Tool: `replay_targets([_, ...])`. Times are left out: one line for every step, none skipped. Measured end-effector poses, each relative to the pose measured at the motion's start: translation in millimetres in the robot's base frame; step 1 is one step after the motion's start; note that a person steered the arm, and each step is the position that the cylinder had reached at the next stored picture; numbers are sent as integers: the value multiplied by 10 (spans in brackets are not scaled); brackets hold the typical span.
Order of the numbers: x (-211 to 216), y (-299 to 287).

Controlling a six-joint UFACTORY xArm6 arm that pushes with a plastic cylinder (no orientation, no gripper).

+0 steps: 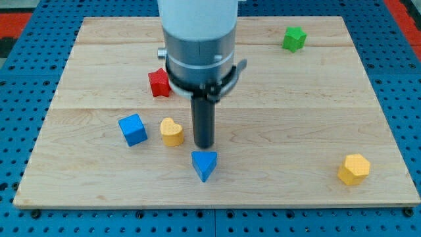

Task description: Push the blue cube to the left of the blue triangle

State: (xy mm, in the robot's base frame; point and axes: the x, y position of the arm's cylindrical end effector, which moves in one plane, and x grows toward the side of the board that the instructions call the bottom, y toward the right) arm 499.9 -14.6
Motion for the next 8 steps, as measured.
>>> replay_targets([-426,-625])
replay_targets([-100,-921])
replay_targets([-49,-392])
replay_targets([-132,-382])
replay_targets([-612,-1523])
replay_targets([-310,-1796])
replay_targets([26,-1050])
replay_targets([-87,-1292])
